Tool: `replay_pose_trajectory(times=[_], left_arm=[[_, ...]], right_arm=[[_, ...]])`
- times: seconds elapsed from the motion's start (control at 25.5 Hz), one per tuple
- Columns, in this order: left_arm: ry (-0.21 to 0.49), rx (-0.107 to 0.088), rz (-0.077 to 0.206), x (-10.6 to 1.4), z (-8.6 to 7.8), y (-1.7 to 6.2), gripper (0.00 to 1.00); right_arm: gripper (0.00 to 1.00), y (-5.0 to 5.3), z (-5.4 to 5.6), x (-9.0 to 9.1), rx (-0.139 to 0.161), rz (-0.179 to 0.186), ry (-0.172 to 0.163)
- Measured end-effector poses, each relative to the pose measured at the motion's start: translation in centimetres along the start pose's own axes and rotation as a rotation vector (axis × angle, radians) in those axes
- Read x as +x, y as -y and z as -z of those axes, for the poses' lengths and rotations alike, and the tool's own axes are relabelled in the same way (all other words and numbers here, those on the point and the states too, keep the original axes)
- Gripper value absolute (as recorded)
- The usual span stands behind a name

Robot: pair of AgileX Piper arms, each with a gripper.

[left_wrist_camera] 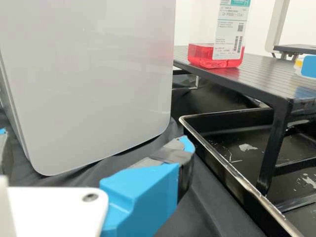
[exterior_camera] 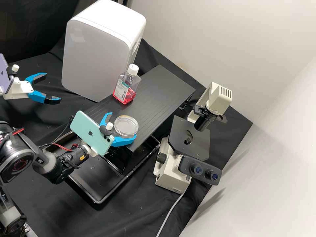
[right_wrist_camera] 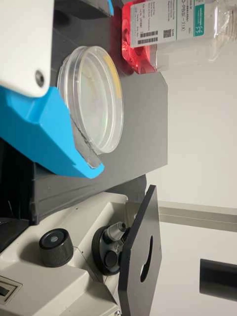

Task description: Place the lid on the petri dish

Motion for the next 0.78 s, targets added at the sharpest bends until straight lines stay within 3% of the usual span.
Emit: replay_pose_trajectory(times=[0.08,0.24,0.31,0.43,0.63,0.78], left_arm=[[-0.002,0.0,-0.001,0.0,0.0,-0.02,1.0],[0.022,0.018,-0.023,0.1,0.2,-0.76,1.0],[0.061,0.025,-0.024,0.1,0.1,-0.98,1.0],[0.061,0.018,-0.024,0.1,0.2,-1.01,1.0],[0.065,0.012,-0.031,0.0,0.1,-1.19,1.0],[0.066,0.011,-0.032,0.0,0.1,-1.22,1.0]], right_arm=[[1.0,0.0,0.0,0.0,0.0,0.0,0.0],[1.0,0.3,0.0,-0.4,0.003,0.003,0.011],[1.0,0.4,0.1,-0.9,-0.002,-0.019,0.019],[1.0,0.6,0.2,-1.6,0.002,-0.059,0.028],[1.0,0.8,0.3,-2.9,0.015,-0.083,0.039],[1.0,0.7,0.1,-4.3,0.073,-0.091,0.039]])
